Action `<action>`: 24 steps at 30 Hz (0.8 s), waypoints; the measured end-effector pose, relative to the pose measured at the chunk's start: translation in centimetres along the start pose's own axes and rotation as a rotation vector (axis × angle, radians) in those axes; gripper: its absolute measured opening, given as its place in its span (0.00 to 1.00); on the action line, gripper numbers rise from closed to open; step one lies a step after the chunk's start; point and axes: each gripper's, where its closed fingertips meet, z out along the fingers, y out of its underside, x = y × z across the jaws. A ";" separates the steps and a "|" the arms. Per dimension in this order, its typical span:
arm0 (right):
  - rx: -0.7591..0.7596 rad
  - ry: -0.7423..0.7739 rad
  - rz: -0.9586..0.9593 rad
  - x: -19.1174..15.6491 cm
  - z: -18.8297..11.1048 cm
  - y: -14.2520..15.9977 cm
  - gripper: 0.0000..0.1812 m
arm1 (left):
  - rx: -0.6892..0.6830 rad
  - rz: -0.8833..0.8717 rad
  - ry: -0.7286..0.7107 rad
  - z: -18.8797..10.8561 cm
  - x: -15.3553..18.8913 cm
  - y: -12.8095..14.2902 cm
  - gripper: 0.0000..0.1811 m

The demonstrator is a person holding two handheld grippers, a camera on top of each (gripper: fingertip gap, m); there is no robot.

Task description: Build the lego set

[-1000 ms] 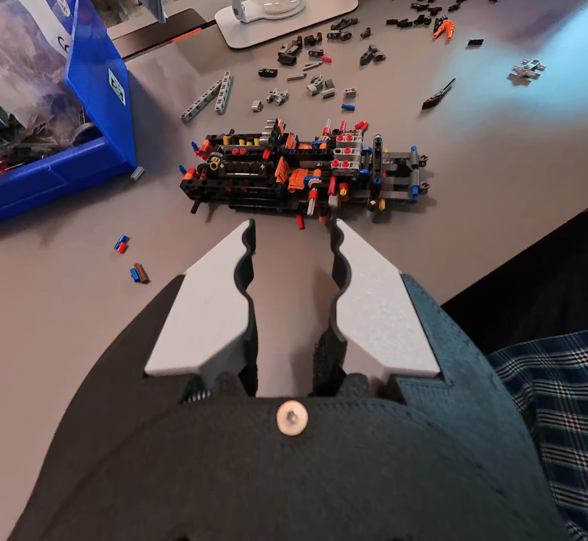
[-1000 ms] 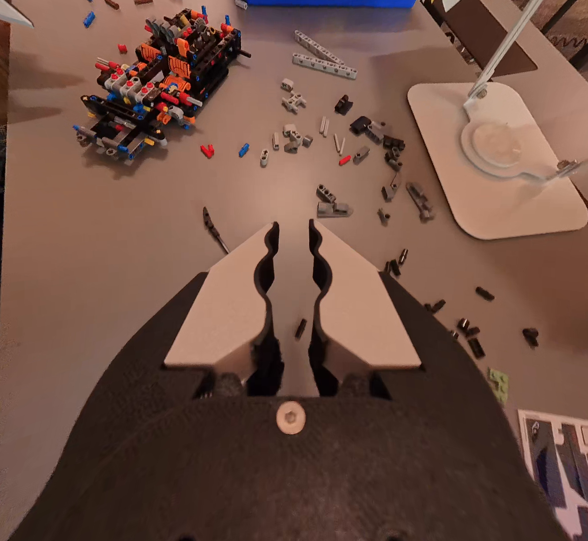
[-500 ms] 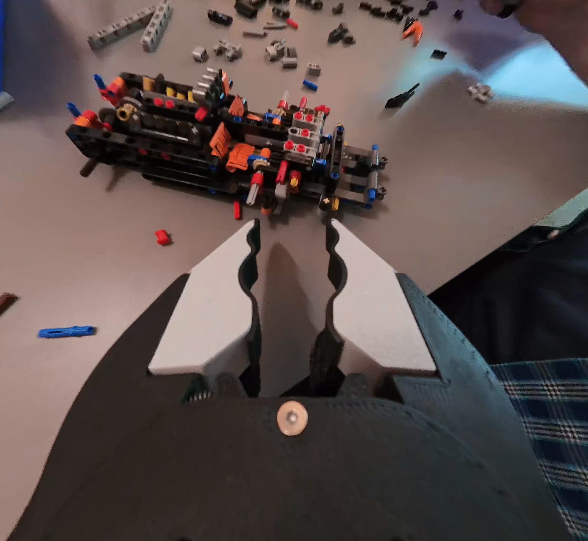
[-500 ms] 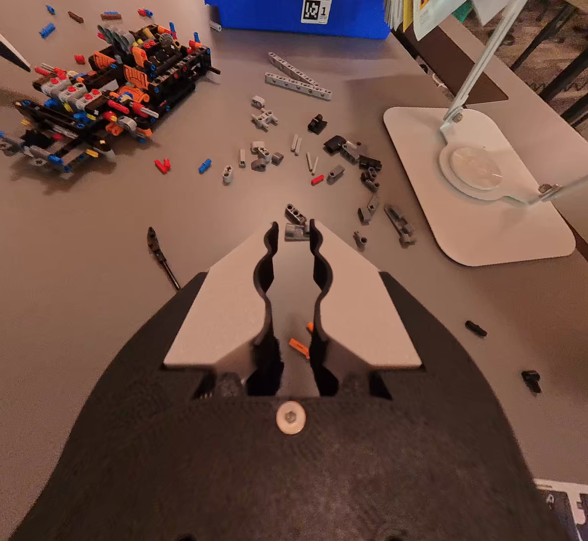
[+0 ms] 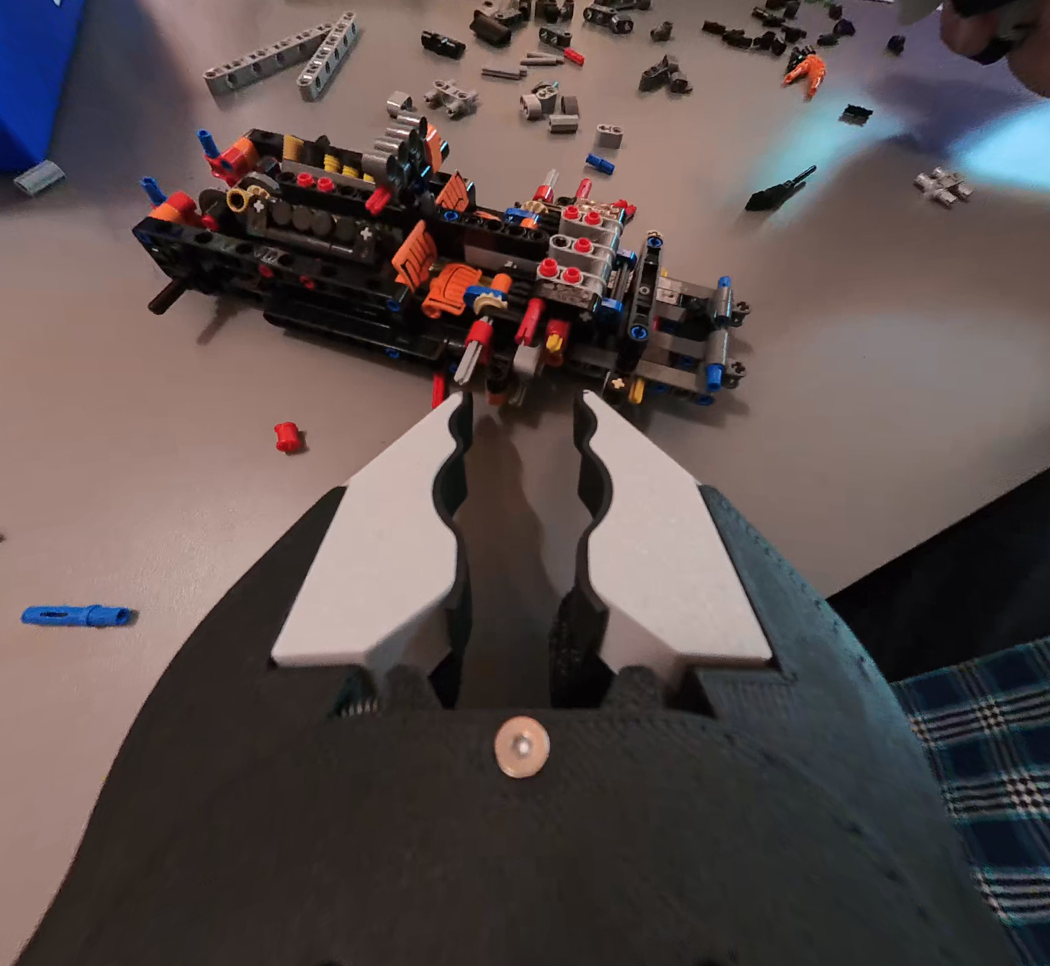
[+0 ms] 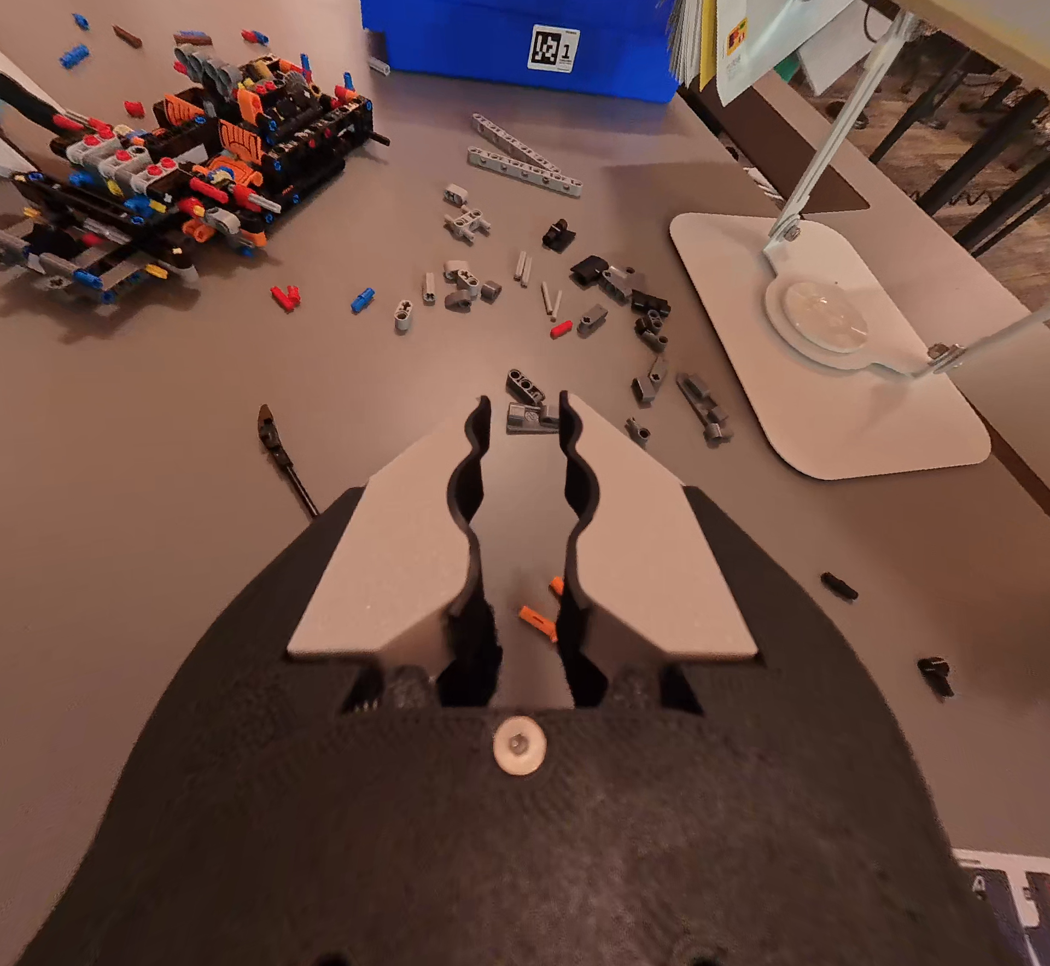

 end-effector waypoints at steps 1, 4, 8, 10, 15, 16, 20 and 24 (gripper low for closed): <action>-0.003 0.003 -0.007 0.0 0.0 0.1 0.12 | -0.001 0.000 0.006 0.0 0.0 0.0 0.19; -0.006 0.006 -0.010 0.0 0.1 0.2 0.12 | 0.000 -0.013 0.043 0.0 0.2 -0.1 0.18; -0.010 0.011 -0.006 0.2 0.2 0.5 0.12 | 0.010 -0.035 0.076 -0.1 0.3 -0.2 0.17; -0.009 0.013 0.003 0.4 0.2 0.5 0.12 | 0.012 -0.034 0.078 -0.1 0.3 -0.2 0.17; 0.006 0.068 0.042 2.7 -1.1 0.5 0.13 | 0.014 -0.030 0.083 -0.1 0.4 -0.3 0.15; 0.011 0.107 0.053 3.9 -1.9 0.5 0.13 | 0.016 -0.032 0.085 -0.1 0.4 -0.3 0.15; 0.111 0.294 0.182 9.8 -7.4 -0.4 0.12 | 0.015 -0.035 0.094 -0.1 0.4 -0.3 0.14; 0.229 0.390 0.320 13.5 -12.3 -0.1 0.12 | 0.013 -0.039 0.102 -0.1 0.5 -0.4 0.14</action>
